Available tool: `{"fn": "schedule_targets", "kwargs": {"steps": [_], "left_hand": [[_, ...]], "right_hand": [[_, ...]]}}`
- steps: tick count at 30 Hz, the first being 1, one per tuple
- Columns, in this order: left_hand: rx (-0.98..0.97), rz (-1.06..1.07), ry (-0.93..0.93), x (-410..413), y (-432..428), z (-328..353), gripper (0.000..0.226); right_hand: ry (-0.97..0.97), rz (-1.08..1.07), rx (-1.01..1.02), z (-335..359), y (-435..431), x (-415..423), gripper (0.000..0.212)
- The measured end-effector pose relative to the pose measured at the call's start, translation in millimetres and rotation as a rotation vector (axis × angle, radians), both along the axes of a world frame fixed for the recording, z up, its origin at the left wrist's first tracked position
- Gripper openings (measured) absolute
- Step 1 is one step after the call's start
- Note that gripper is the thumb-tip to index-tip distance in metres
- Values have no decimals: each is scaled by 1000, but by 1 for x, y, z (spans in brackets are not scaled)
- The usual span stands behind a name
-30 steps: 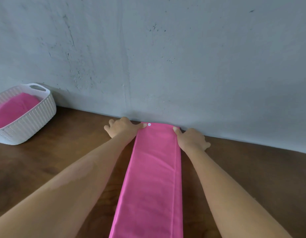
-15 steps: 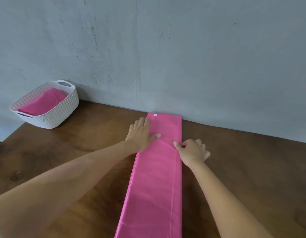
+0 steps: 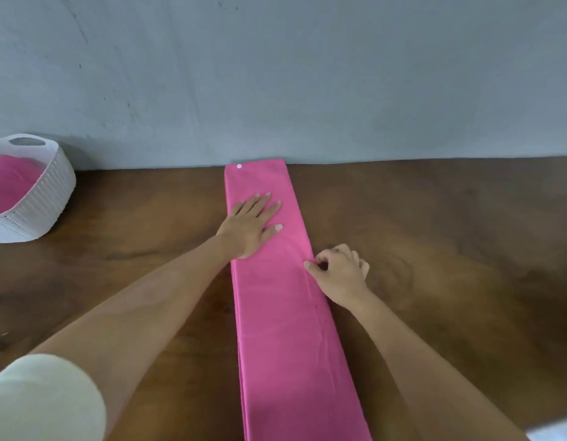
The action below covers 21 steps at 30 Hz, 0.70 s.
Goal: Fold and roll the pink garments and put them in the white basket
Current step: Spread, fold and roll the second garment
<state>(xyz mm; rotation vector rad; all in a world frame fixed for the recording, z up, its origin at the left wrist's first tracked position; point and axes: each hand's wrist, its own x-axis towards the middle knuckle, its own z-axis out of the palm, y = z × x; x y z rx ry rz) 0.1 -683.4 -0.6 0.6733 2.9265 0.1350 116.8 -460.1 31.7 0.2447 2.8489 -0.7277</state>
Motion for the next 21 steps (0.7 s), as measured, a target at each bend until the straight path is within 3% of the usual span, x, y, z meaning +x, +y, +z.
{"fn": "schedule_targets", "kwargs": {"steps": [8,13,21], "left_hand": [[-43,-45,98,1,1,-1,69],[-25,-445,72,-2,1,5,68],[19,-458,54,-7,-2,1,71]], "right_hand": [[48,-156,7,-11,-4,108,33],[88,-249,58,-18,-10,165,31],[150,-366,147,-15,-18,241,52]]}}
